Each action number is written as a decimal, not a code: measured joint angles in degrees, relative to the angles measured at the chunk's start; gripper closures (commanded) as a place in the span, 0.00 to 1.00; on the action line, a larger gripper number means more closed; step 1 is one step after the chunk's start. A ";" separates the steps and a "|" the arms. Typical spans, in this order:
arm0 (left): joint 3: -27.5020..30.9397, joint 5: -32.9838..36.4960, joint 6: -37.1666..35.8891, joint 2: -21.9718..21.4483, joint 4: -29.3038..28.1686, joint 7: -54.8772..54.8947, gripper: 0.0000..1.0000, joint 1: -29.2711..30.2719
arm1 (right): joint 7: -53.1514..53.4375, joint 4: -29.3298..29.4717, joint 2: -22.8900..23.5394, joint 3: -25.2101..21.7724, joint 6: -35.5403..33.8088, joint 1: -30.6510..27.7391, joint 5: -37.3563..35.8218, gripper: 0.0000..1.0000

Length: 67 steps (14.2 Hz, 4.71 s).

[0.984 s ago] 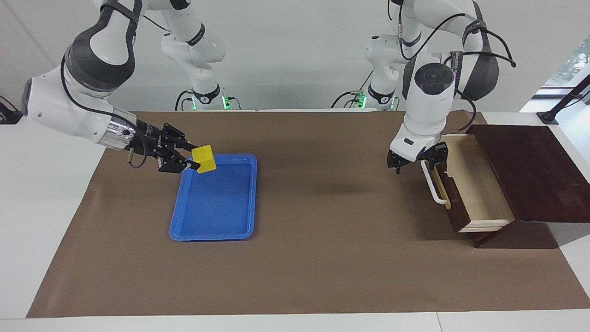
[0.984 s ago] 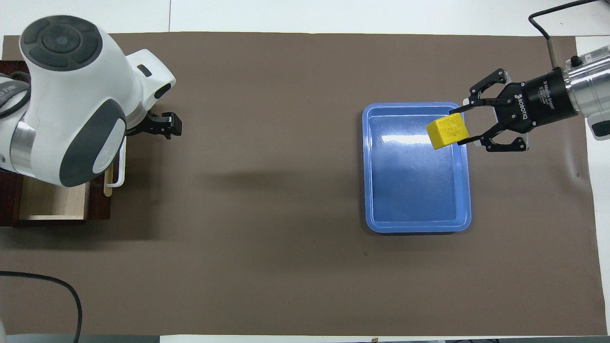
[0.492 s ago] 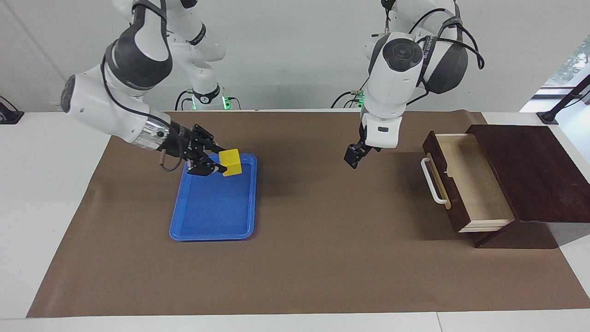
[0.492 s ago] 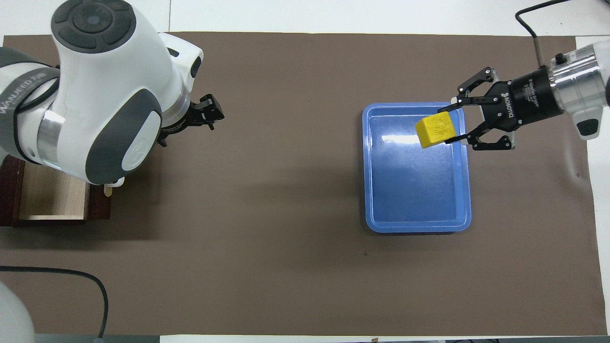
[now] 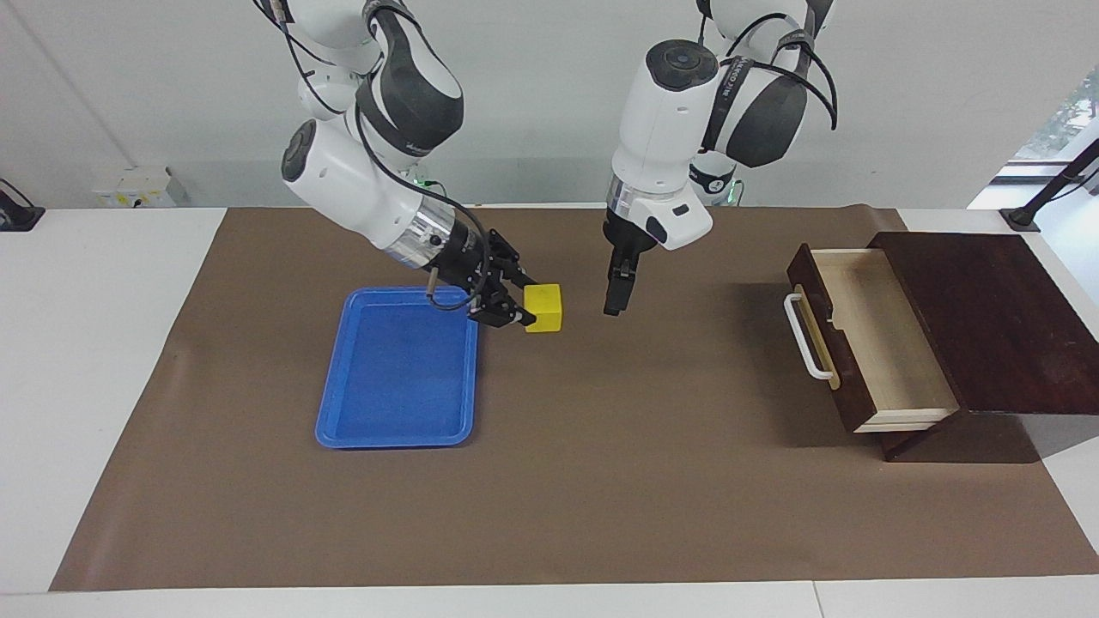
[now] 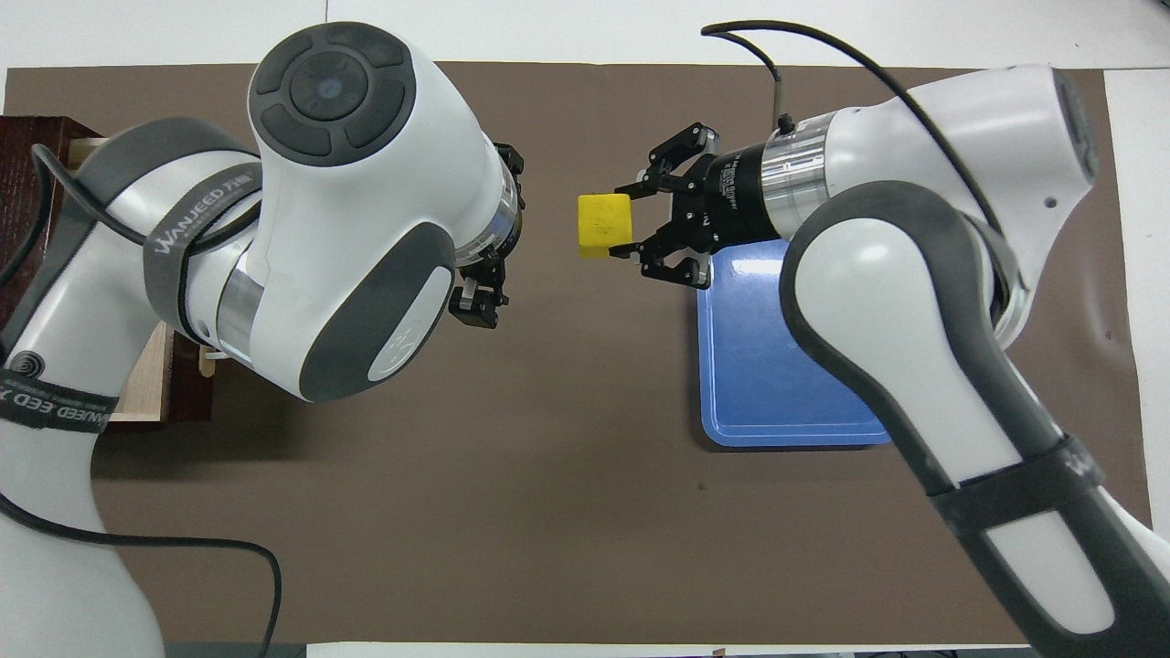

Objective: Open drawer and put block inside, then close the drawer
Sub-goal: 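Carry the block toward the left gripper while the left gripper approaches, then close the left gripper on the yellow block held by the right gripper, then open the right gripper and withdraw it while the left gripper holds block, then lower the block into the open drawer with the left gripper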

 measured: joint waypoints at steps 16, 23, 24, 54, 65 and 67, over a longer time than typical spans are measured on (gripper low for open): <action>7.15 0.56 -6.49 6.59 8.74 -6.44 0.00 -7.55 | 0.07 -5.85 -0.97 -0.16 6.68 5.78 2.60 1.00; 7.16 0.56 -9.57 6.59 9.10 -6.72 0.00 -9.72 | 0.07 -5.85 -1.20 -0.16 6.68 5.78 3.92 1.00; 7.17 0.56 -9.53 6.59 9.18 -6.72 0.00 -9.72 | 0.07 -5.85 -1.20 -0.16 6.68 5.78 3.92 1.00; 10.28 3.40 -9.19 6.79 9.03 -2.07 1.00 -6.87 | 4.40 -3.48 -1.87 -1.66 -0.90 -3.60 3.00 0.00; 10.96 -0.23 -12.49 0.21 9.04 24.33 1.00 17.01 | -39.33 4.27 -4.04 -1.98 -25.15 -20.11 -21.51 0.00; 10.99 -0.26 -12.15 0.21 7.93 28.04 1.00 20.15 | -54.00 4.45 -5.46 -2.09 -28.02 -21.44 -27.23 0.00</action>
